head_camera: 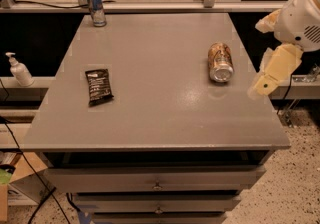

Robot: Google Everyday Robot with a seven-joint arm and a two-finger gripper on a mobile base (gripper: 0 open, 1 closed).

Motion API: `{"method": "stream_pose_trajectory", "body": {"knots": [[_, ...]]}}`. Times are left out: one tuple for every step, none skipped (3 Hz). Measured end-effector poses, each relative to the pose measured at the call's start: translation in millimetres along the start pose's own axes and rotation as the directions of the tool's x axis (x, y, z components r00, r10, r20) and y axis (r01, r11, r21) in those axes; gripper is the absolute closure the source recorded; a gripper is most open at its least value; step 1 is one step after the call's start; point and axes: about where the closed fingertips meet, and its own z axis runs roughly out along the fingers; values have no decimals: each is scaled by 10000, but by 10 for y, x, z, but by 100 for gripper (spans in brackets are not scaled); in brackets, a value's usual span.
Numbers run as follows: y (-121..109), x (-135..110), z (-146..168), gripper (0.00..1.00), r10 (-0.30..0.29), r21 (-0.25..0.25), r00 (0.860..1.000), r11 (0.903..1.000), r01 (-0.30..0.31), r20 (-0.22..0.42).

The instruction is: Place orange can upright

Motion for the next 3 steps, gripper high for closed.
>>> {"method": "stream_pose_trajectory", "body": {"knots": [[-165,-153,215,0,206,-123,9981,9997,-199,574],[-424,-242,499,0,771,-308,9892,9968,-738,1244],[-673,-315,795,0,1326,-556,9784,9906,-1253,1583]]}}
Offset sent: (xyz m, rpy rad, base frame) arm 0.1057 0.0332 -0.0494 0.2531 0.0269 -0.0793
